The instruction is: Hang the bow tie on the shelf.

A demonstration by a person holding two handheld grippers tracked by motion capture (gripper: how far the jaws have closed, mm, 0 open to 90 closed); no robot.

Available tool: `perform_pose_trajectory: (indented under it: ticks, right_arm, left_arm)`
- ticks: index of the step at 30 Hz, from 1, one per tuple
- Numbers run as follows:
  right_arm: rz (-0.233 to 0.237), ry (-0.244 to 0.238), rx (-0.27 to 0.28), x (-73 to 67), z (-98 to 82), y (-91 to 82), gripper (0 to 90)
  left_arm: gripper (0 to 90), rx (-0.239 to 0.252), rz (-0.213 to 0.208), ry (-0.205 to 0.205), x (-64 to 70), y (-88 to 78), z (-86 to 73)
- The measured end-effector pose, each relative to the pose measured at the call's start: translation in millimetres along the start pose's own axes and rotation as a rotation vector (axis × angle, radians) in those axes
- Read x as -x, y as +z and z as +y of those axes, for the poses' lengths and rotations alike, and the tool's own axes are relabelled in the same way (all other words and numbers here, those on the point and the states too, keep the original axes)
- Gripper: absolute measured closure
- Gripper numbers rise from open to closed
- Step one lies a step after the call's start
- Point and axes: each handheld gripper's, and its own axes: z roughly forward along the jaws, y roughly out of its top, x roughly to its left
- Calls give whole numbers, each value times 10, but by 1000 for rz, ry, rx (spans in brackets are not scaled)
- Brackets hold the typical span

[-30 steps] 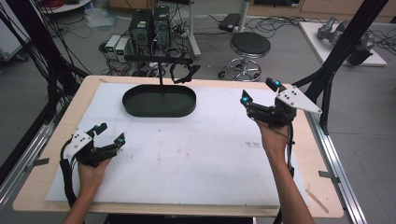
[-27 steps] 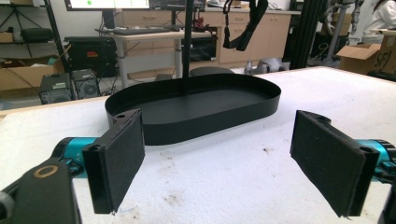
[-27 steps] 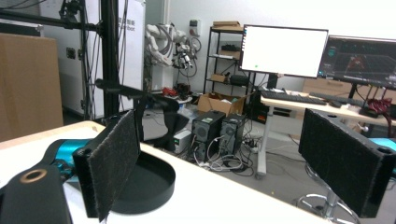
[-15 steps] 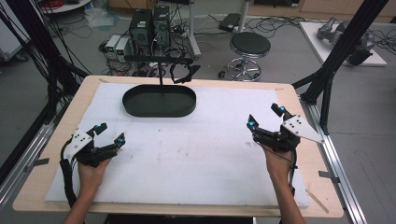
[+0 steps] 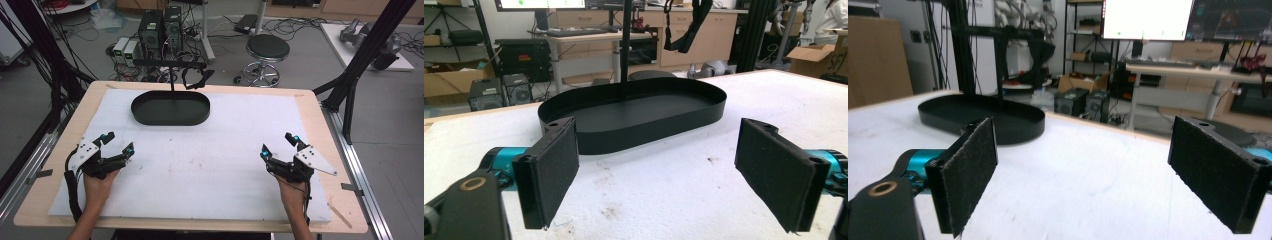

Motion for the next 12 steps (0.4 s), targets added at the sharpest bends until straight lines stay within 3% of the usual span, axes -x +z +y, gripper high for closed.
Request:
perform_pose_trajectory:
  ticks: [6,12]
  right_arm:
    - [7,20,-29,-35,-166,-36,117]
    - [9,35,-33,-30,-194,-51,116]
  left_arm:
    - [179,-2,4,1,1,0,0]
    - [179,-4,0,-3,-1,0,0]
